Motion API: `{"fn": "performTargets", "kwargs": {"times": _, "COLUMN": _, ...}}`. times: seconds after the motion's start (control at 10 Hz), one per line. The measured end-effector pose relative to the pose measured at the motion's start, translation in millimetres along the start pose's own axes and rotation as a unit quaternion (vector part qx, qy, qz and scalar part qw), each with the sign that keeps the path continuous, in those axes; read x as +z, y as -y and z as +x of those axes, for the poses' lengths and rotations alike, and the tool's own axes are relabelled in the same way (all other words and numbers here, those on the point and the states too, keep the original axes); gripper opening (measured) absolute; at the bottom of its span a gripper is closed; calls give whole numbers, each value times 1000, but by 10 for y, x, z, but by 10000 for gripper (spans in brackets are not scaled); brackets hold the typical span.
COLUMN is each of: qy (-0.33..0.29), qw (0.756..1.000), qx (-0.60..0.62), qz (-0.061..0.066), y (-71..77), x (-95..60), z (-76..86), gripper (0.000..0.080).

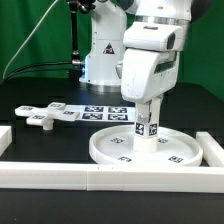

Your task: Assemble round table

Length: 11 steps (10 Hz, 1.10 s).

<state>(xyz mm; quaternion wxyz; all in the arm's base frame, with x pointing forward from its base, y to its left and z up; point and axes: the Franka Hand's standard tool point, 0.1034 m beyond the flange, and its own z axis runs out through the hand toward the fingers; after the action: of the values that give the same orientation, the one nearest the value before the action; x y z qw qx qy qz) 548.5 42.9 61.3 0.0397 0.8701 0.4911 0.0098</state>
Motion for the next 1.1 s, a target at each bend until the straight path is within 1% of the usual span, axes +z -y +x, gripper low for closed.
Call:
{"fn": "performTargets", "kwargs": {"times": 0.3, "qy": -2, "qw": 997, "qx": 82, "qz": 1, "y": -4, "x": -5, "z": 10, "gripper": 409}}
{"fn": "performTargets", "kwargs": {"times": 0.6, "qy": -5, "qw": 987, "qx": 163, "qz": 5, "y": -1, "x": -7, "z": 18, "gripper": 409}}
{"fn": "performTargets", "kwargs": {"times": 0.7, "qy": -8, "qw": 972, "qx": 235, "qz": 11, "y": 9, "x": -1, "z": 15, "gripper": 409}}
{"fn": "performTargets", "kwargs": {"times": 0.8, "qy": -9, "qw": 965, "qx": 260, "qz": 15, "y": 10, "x": 3, "z": 6, "gripper": 409}}
{"fn": "performTargets", "kwargs": {"times": 0.9, "qy": -11, "qw": 949, "qx": 315, "qz": 20, "y": 5, "x": 5, "z": -1, "gripper": 409}}
{"fn": "performTargets", "kwargs": {"times": 1.1, "qy": -19, "qw": 916, "qx": 401, "qz": 25, "y": 1, "x": 9, "z": -10, "gripper": 409}}
